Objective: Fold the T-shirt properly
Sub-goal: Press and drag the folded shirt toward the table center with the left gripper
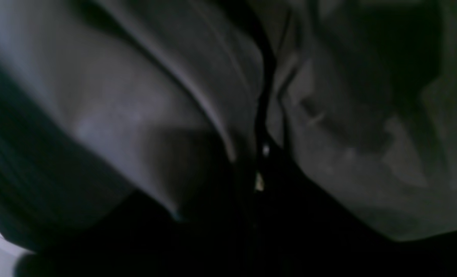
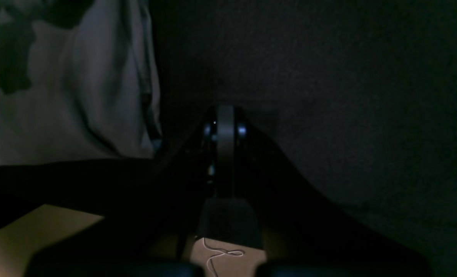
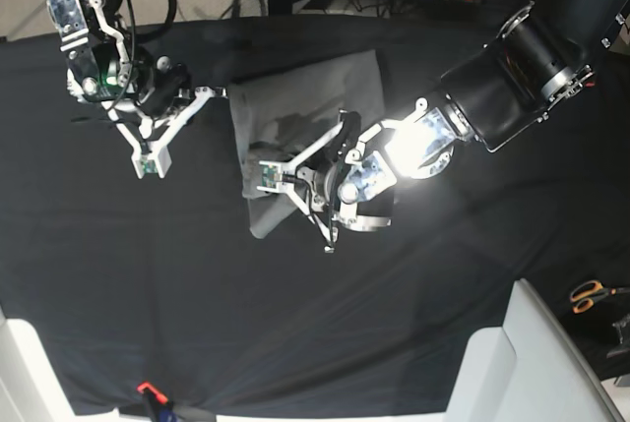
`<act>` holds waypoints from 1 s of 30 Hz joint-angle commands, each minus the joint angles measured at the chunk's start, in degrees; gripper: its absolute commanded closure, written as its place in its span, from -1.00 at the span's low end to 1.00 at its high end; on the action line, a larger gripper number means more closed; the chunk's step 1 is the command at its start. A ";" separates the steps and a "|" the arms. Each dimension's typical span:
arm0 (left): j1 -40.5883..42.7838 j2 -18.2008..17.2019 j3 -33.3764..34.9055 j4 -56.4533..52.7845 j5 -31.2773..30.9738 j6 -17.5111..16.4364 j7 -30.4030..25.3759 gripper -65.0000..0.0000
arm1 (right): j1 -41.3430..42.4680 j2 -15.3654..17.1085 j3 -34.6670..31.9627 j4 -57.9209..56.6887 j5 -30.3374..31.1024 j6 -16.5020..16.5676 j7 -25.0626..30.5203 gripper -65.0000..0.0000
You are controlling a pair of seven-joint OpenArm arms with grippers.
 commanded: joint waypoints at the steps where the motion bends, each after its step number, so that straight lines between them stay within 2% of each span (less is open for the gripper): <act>1: -1.55 0.73 -0.19 -0.10 0.04 -0.30 -0.80 1.00 | 0.53 0.30 0.19 1.06 0.20 0.10 0.66 0.98; 9: -3.40 1.69 -0.10 -5.37 0.04 -0.30 -10.21 1.00 | 0.71 0.30 0.19 0.97 0.20 0.10 0.66 0.98; 14: -4.89 2.04 0.16 -5.55 0.04 -0.30 -13.64 1.00 | 0.88 0.30 0.19 0.97 0.20 0.10 0.66 0.98; 16: -6.12 2.04 3.24 -6.25 0.04 -0.30 -14.96 1.00 | 0.97 0.30 0.28 0.97 0.11 0.01 0.66 0.98; 20: -8.23 3.89 7.81 -10.47 -0.49 -0.30 -15.49 1.00 | 0.97 0.30 0.28 0.97 0.11 0.01 0.66 0.98; 30: -8.76 4.51 6.58 -12.58 -0.05 -0.30 -15.75 1.00 | 0.97 0.30 0.28 0.97 0.11 0.01 0.66 0.98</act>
